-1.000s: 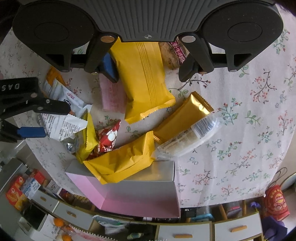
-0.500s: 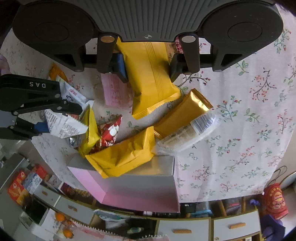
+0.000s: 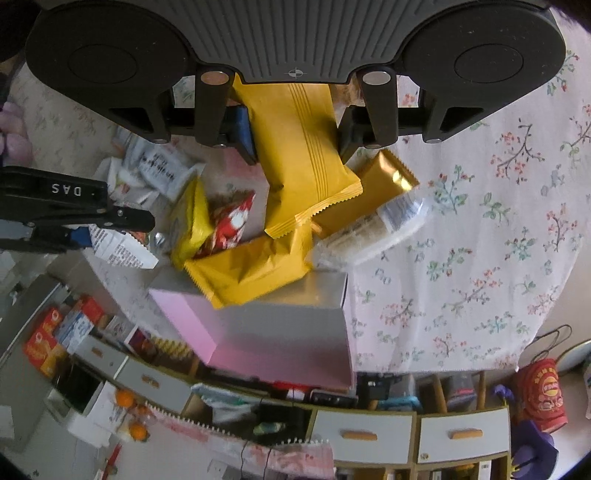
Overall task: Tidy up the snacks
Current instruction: 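Carry both packets into the pink box and open both tools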
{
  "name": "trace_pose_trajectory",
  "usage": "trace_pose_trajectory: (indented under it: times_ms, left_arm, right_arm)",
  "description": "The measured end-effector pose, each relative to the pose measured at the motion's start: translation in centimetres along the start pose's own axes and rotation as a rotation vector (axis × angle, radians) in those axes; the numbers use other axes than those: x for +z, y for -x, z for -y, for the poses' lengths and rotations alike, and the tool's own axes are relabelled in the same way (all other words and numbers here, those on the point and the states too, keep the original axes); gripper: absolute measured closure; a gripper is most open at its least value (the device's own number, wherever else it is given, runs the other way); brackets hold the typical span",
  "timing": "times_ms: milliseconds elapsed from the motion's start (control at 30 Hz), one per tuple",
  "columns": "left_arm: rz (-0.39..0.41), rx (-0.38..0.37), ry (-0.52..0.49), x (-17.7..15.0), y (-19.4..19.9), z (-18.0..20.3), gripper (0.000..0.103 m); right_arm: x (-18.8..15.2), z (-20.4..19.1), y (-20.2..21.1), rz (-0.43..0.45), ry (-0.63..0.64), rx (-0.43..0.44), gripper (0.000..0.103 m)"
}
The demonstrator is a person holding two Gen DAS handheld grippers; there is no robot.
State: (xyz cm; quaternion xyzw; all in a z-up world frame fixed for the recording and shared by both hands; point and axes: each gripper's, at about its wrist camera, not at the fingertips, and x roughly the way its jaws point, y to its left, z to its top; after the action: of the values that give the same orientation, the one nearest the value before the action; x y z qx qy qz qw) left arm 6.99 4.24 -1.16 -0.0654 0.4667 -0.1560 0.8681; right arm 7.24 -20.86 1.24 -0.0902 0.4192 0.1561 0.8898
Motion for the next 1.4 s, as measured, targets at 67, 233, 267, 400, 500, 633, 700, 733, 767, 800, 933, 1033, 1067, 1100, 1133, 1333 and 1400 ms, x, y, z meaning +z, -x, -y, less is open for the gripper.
trace_pose_trajectory:
  times_ms: [67, 233, 267, 400, 500, 633, 700, 733, 767, 800, 933, 1033, 1067, 1100, 1133, 1333, 1400]
  left_arm:
    - [0.029, -0.009, 0.004, 0.6, 0.5, 0.2, 0.062]
    - [0.078, -0.021, 0.030, 2.2, 0.8, 0.7, 0.062]
    - [0.089, -0.027, 0.039, 2.7, 0.7, 0.7, 0.062]
    - [0.133, -0.013, 0.075, 4.2, -0.1, 0.8, 0.062]
    - [0.155, 0.016, 0.099, 5.4, -0.7, 0.9, 0.062]
    - [0.183, 0.027, 0.088, 7.6, -1.6, 1.7, 0.062]
    - [0.204, 0.054, 0.058, 8.8, -2.2, 2.3, 0.062]
    - [0.213, 0.062, 0.048, 9.2, -2.5, 2.6, 0.062]
    - [0.220, 0.065, 0.043, 9.9, -3.0, 2.8, 0.062]
    - [0.226, 0.065, 0.042, 10.3, -3.5, 2.9, 0.062]
    - [0.251, 0.075, 0.016, 11.7, -5.6, 3.6, 0.062]
    - [0.263, 0.101, -0.031, 12.2, -7.3, 4.1, 0.062]
    - [0.271, 0.114, -0.052, 12.3, -7.8, 4.2, 0.062]
    - [0.279, 0.127, -0.071, 12.3, -8.1, 4.4, 0.062]
    - [0.285, 0.139, -0.087, 12.3, -8.5, 4.4, 0.062]
    - [0.265, 0.150, -0.061, 11.9, -10.8, 3.0, 0.062]
    - [0.253, 0.167, -0.069, 11.8, -11.4, 2.7, 0.062]
  right_arm:
    - [0.3, 0.5, 0.2, 0.012, -0.024, -0.004, 0.080]
    - [1.7, 1.9, 0.3, 0.033, -0.109, 0.006, 0.080]
    - [2.1, 2.2, 0.3, 0.037, -0.128, 0.009, 0.080]
    - [4.0, 3.7, 0.1, 0.064, -0.263, 0.066, 0.080]
    - [5.1, 4.8, -0.5, 0.085, -0.371, 0.103, 0.080]
    - [5.9, 5.4, -1.5, 0.108, -0.399, 0.060, 0.080]
    - [6.1, 5.6, -2.1, 0.118, -0.385, 0.019, 0.080]
    - [6.1, 5.7, -2.3, 0.124, -0.375, 0.000, 0.080]
    - [6.1, 5.9, -2.6, 0.128, -0.372, -0.014, 0.080]
    - [6.1, 6.1, -2.9, 0.128, -0.375, -0.020, 0.080]
    - [6.3, 7.1, -3.6, 0.156, -0.388, -0.003, 0.080]
    - [6.2, 7.4, -4.5, 0.171, -0.387, 0.002, 0.080]
    - [6.2, 7.6, -4.8, 0.174, -0.387, 0.005, 0.080]
    - [6.2, 7.7, -5.2, 0.175, -0.389, 0.006, 0.080]
    - [6.1, 7.8, -5.4, 0.175, -0.392, 0.006, 0.080]
    - [5.5, 8.4, -6.8, 0.165, -0.416, 0.005, 0.079]
    - [5.5, 8.3, -7.1, 0.170, -0.406, 0.000, 0.079]
